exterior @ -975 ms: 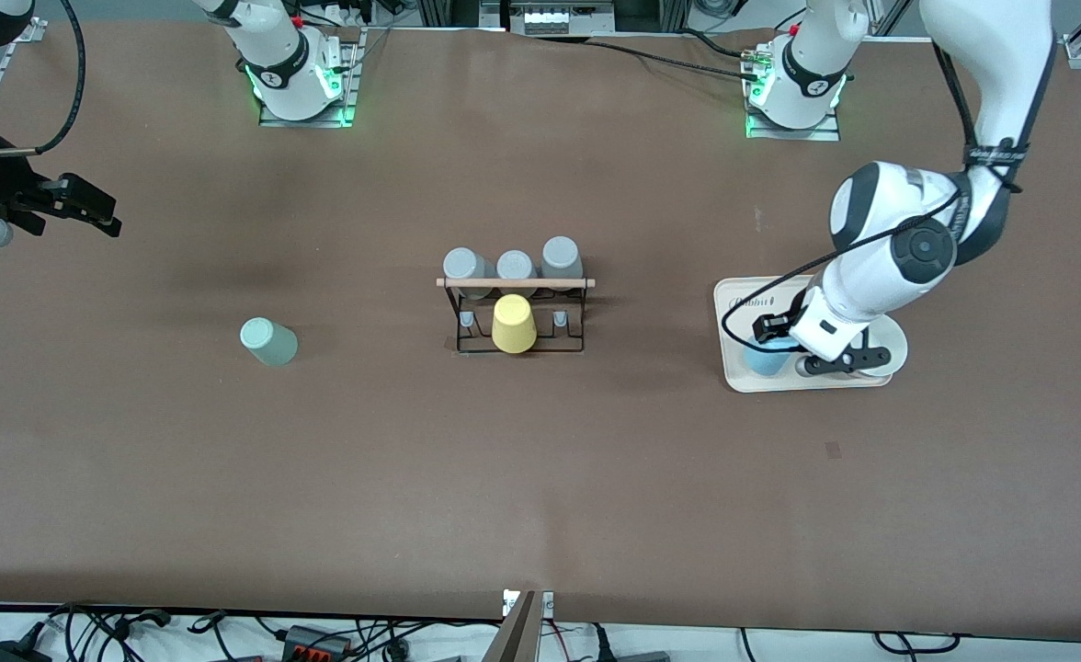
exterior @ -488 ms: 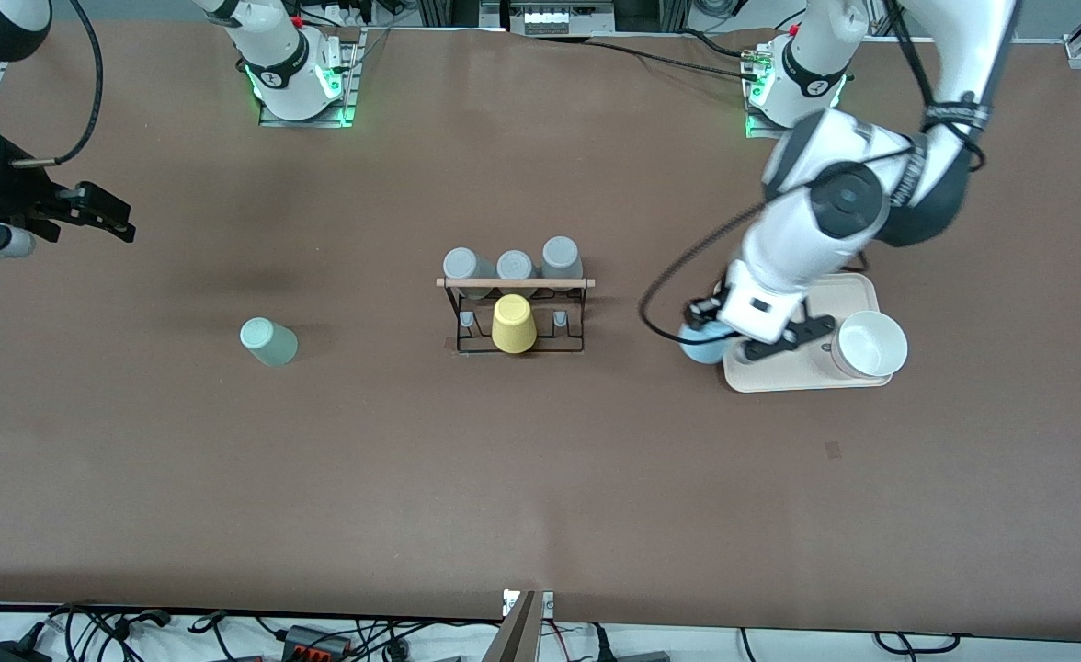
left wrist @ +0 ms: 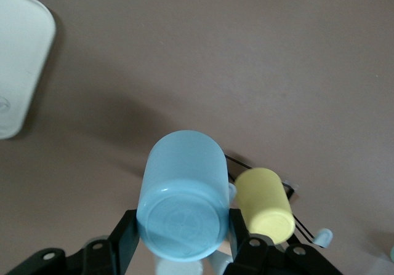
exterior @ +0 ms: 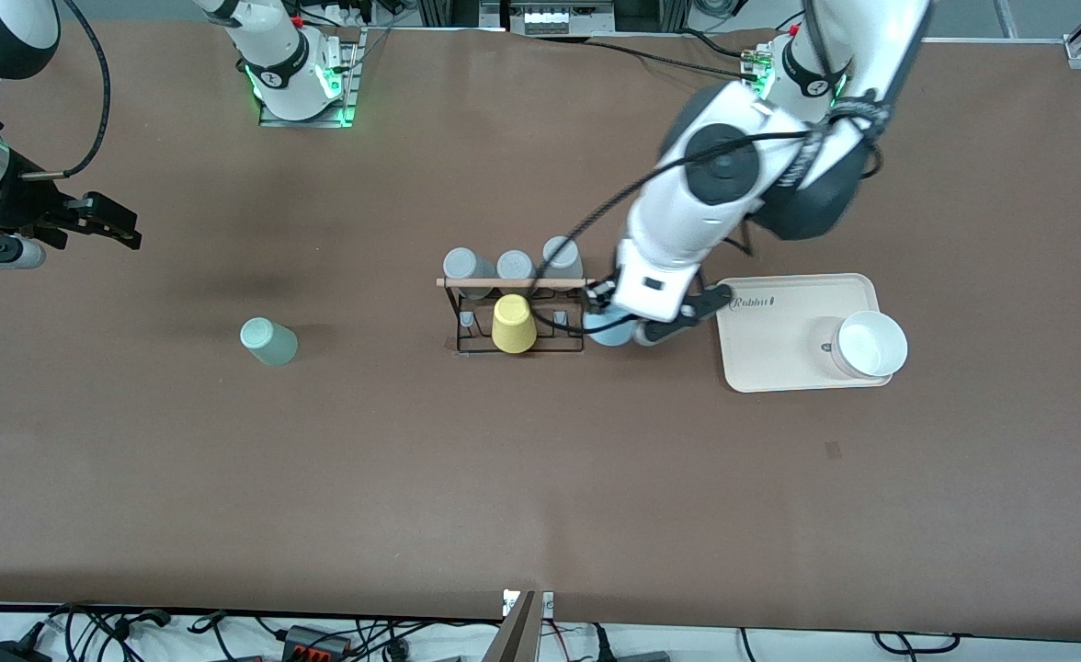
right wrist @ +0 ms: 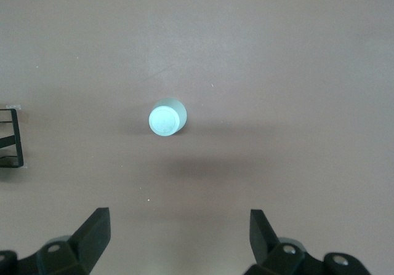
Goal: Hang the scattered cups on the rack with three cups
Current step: 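Carry the light blue cup with the left gripper to the rack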
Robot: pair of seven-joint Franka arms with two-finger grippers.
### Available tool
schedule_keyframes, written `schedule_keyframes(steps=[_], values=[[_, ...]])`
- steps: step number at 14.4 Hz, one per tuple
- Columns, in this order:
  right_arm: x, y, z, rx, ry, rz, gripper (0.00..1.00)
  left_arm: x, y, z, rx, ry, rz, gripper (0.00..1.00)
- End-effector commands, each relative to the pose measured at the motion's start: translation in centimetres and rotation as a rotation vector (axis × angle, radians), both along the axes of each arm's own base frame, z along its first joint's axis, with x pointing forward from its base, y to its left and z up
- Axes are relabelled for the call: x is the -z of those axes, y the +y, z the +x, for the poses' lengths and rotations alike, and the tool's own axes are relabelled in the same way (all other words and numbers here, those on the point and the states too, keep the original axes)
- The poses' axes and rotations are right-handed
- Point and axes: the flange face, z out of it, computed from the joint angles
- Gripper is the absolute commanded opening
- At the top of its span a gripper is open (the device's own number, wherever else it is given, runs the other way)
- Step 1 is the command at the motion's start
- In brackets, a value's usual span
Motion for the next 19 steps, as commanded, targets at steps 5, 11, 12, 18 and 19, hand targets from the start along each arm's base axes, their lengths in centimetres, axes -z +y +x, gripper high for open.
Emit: schedule_keyframes(steps=[5,11,12,18,19], values=[[-0.3,0.1,0.4,-0.004,-0.005,0.005,1.00,3.6,-5.4,0.7,-0.058,0.037,-0.002,0.39],[-0.3,0.1,0.5,-0.004,-0.009,0.003,1.00,7.3,-6.0,0.2,-0.026,0.054,0.060,0.38],[-0.2,0.1,0.5,-0.003,-0.008,0.003,1.00,7.4,-6.0,0.2,-0.019,0.052,0.065,0.38],[0.6,0.0,0.9,-0.016,0.005,-0.001,1.00,10.3,-6.6,-0.9,0.011,0.069,0.111,0.38],[0.7,0.0,0.9,-0.016,0.006,-0.001,1.00,10.9,-6.6,-1.1,0.012,0.068,0.110,0.38]])
